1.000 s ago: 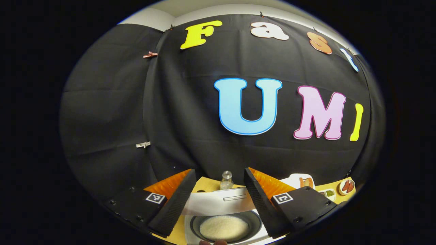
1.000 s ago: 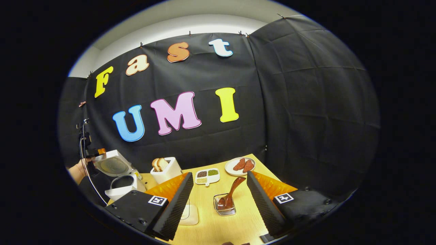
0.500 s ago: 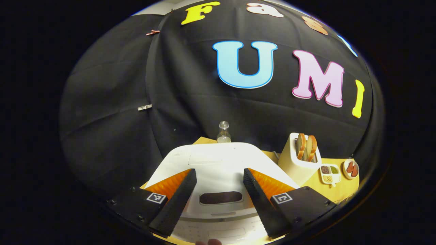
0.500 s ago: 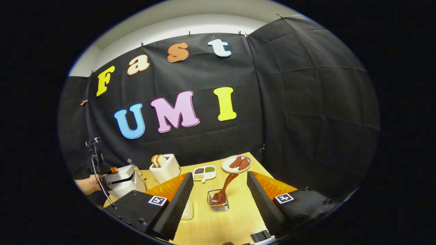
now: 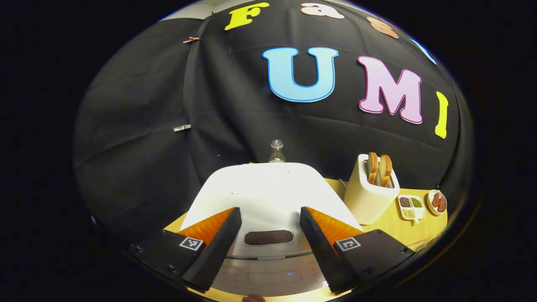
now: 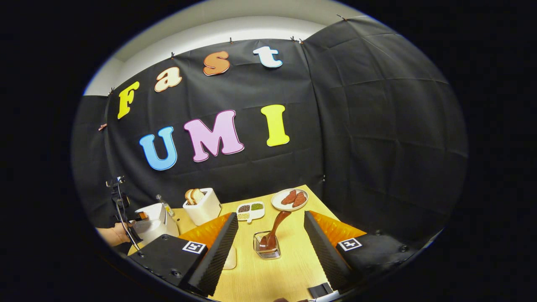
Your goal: Close the left gripper, press the button to open the rice cooker; take a wooden spoon from the chopstick holder with the right hand, scoop a spoonful of rice and pour it into the rice cooker, then put the wooden spoon back into the chopstick holder.
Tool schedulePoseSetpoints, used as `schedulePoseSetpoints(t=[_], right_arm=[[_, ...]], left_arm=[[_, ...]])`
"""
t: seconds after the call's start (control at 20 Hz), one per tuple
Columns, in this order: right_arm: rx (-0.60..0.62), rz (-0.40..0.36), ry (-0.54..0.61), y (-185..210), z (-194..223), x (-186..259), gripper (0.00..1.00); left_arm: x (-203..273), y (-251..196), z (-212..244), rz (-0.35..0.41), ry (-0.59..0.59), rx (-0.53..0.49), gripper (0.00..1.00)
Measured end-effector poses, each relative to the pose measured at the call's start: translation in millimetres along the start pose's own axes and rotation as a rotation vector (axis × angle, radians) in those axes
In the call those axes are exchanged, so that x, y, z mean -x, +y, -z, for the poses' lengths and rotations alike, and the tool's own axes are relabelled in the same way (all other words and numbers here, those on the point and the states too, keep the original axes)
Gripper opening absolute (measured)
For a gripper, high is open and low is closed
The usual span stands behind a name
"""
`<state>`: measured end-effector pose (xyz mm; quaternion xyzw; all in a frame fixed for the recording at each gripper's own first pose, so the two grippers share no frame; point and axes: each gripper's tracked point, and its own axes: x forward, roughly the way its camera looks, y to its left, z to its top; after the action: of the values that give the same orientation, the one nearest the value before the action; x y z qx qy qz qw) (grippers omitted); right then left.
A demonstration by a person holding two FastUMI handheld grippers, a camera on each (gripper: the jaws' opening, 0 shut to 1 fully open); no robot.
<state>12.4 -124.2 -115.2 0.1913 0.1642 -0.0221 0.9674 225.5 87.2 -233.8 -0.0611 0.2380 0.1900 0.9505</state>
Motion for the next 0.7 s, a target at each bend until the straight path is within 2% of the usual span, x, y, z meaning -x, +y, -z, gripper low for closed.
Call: schedulePoseSetpoints(t=[0.45, 0.7], right_arm=[[0.005, -0.013, -0.002, 2.0, -2.4, -4.0, 0.98], [-0.004, -0.024, -0.011, 4.5, -2.7, 0.8, 0.98]], left_arm=[[6.9, -0.7, 15.7, -0.002, 0.001, 0.025, 1.00], [8.8, -0.9, 13.9, 0.028, 0.011, -0.014, 1.00]])
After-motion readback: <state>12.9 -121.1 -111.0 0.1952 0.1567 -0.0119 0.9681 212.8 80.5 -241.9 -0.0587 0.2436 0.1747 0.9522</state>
